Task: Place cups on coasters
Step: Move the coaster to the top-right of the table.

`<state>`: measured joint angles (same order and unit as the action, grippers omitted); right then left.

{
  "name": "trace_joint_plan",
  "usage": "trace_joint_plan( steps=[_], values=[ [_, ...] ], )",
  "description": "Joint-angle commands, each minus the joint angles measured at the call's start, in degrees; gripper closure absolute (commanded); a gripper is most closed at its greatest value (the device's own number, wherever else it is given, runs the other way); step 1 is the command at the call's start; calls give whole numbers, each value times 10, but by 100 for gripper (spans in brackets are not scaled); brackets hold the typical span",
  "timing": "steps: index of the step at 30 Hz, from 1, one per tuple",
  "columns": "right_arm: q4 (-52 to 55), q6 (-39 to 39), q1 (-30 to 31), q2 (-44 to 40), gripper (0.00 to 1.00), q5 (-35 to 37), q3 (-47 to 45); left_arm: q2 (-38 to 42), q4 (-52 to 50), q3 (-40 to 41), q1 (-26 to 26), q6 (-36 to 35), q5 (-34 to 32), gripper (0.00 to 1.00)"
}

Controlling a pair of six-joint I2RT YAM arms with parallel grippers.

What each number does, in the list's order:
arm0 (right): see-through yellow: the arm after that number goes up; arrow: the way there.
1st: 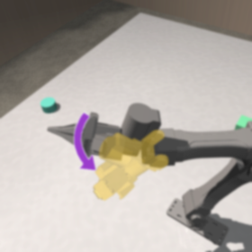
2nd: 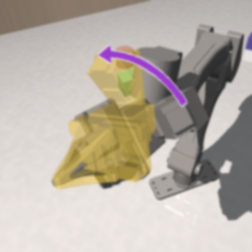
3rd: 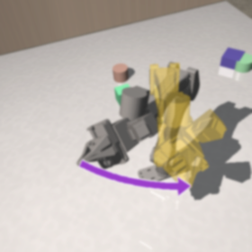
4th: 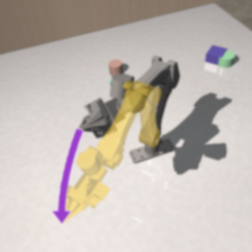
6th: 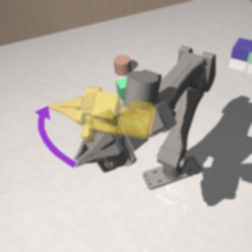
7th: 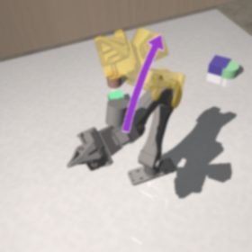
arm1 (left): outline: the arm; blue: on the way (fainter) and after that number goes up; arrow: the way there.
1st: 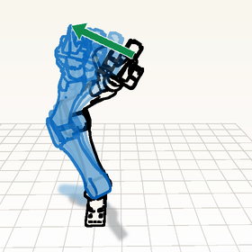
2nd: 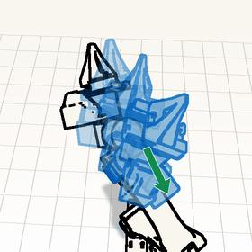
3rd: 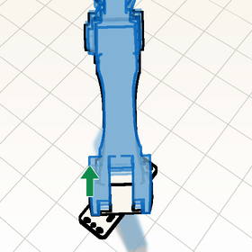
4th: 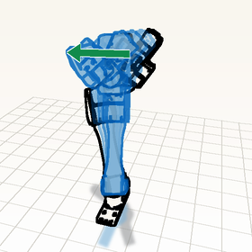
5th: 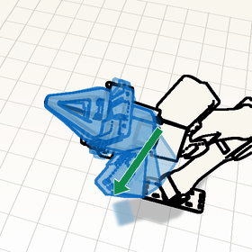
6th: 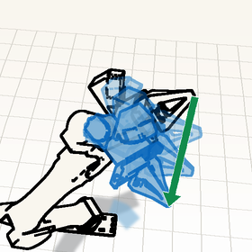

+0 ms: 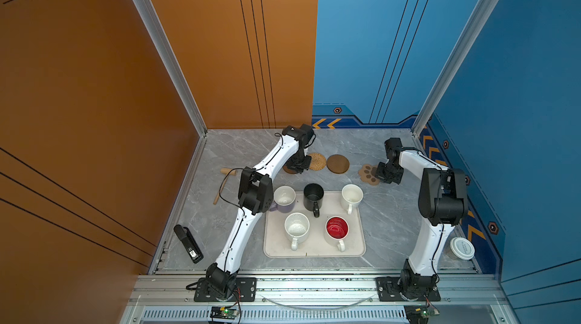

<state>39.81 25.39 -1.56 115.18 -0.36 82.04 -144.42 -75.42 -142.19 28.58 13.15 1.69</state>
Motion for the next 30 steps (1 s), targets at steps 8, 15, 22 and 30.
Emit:
trace_joint_plan(
  steps=[8, 15, 22, 30],
  values=[
    [-11, -1, -4, 16, 100, -13, 11, 25, -5, 1, 5, 4, -14, 82],
    [-20, 4, -1, 29, 100, -23, 23, 26, -5, 4, 5, 4, -16, 82],
    [-25, 11, 2, 51, 100, -29, 38, 27, -5, 5, 5, 4, -18, 82],
    [-28, 17, 2, 79, 100, -32, 68, 30, -5, 10, 4, 5, -21, 82]
  ],
)
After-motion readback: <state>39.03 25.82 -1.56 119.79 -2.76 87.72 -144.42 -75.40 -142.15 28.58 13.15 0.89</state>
